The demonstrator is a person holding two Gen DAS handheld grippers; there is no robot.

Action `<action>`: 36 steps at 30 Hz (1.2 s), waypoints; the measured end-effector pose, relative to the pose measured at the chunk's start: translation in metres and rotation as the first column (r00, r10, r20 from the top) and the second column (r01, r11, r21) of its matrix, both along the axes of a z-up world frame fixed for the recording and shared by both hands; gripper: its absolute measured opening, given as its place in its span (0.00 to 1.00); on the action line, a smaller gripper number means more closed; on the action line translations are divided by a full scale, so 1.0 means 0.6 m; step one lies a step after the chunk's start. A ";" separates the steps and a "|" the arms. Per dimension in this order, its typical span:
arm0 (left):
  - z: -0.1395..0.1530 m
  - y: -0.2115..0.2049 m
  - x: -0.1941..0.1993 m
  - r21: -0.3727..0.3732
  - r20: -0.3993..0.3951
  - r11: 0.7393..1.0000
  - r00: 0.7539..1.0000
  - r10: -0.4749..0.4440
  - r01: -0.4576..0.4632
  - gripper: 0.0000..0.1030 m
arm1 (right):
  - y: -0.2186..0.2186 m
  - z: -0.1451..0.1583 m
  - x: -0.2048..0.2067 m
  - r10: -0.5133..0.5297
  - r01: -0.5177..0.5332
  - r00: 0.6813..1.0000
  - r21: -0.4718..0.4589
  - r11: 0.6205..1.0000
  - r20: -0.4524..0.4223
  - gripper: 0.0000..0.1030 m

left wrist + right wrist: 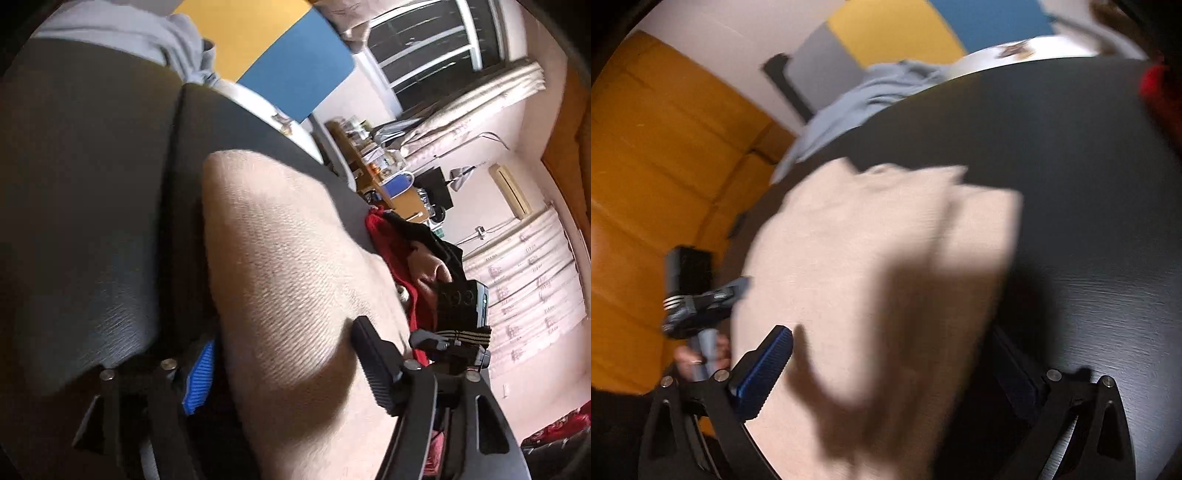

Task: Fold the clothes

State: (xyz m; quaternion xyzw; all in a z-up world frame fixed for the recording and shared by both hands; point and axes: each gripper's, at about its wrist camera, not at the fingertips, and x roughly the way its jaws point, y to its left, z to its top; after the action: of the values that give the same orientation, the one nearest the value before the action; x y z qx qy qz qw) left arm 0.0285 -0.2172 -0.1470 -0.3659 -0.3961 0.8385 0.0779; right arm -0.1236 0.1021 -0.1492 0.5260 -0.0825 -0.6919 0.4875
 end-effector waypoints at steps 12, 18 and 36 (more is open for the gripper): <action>0.045 -0.032 0.131 0.068 -0.064 0.992 0.992 0.112 -0.107 0.40 | -0.055 -0.006 0.041 -0.045 0.048 0.998 -0.092 0.995 0.040 0.49; 0.107 -0.148 0.322 -0.021 -0.150 0.929 0.920 0.362 -0.369 0.40 | -0.271 0.014 0.094 0.206 -0.187 0.975 -0.181 0.965 0.088 0.49; 0.020 -0.526 0.635 -0.237 0.026 0.497 0.505 0.863 -0.835 0.44 | -0.988 0.039 0.329 0.624 -0.614 0.773 0.116 0.781 -0.110 0.63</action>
State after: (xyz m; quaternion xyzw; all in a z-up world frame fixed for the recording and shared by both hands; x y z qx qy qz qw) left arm 0.4097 -0.5329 -0.1347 -0.1871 -0.4459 0.7739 -0.4090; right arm 0.0741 -0.4908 -0.1261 0.4908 0.1558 -0.5312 0.6728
